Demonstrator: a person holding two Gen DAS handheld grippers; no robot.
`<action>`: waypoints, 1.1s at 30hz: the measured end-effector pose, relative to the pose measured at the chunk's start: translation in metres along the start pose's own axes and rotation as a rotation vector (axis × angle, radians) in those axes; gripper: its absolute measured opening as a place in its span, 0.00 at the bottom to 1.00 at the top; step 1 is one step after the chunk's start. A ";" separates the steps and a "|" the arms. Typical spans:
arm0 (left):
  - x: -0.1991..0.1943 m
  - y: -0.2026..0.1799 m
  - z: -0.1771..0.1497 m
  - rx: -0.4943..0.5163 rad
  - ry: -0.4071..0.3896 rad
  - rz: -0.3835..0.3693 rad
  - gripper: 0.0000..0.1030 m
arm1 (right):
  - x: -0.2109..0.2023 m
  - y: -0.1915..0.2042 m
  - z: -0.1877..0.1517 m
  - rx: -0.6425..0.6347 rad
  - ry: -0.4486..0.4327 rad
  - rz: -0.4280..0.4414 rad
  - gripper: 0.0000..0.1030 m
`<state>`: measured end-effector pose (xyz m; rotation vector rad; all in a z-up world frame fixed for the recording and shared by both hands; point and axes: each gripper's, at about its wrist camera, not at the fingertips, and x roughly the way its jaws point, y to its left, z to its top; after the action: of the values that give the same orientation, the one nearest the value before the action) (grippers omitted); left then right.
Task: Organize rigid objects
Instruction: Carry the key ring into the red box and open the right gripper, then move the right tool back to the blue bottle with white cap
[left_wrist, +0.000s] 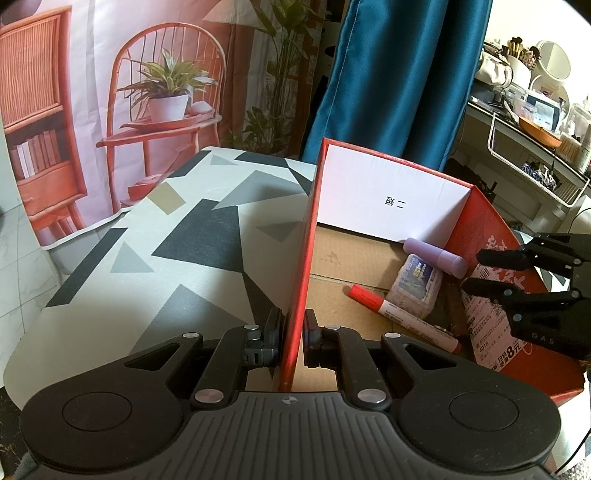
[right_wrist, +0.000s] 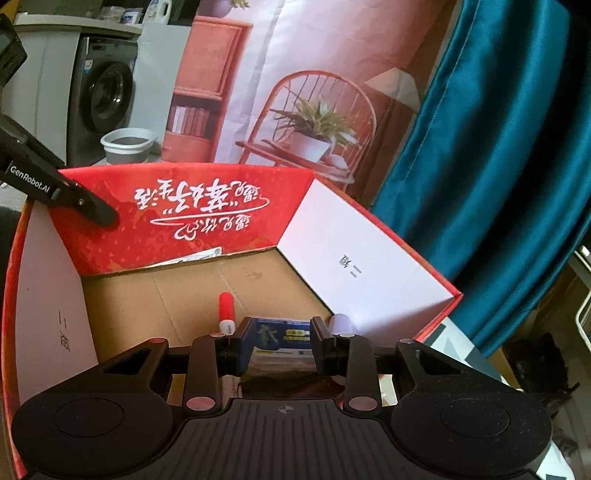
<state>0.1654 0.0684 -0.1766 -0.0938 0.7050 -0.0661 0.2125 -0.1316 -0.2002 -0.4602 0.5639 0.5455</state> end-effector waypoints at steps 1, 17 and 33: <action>0.000 0.000 0.000 0.000 0.000 0.000 0.12 | -0.002 -0.001 0.000 0.005 -0.009 -0.009 0.34; 0.000 0.000 0.000 0.001 -0.001 0.005 0.12 | -0.041 -0.026 -0.012 0.150 -0.135 -0.212 1.00; 0.000 0.000 0.000 0.001 -0.003 0.006 0.12 | -0.040 -0.082 -0.077 0.502 -0.106 -0.422 1.00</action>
<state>0.1650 0.0681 -0.1768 -0.0909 0.7027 -0.0603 0.2038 -0.2498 -0.2125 -0.0634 0.4629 0.0146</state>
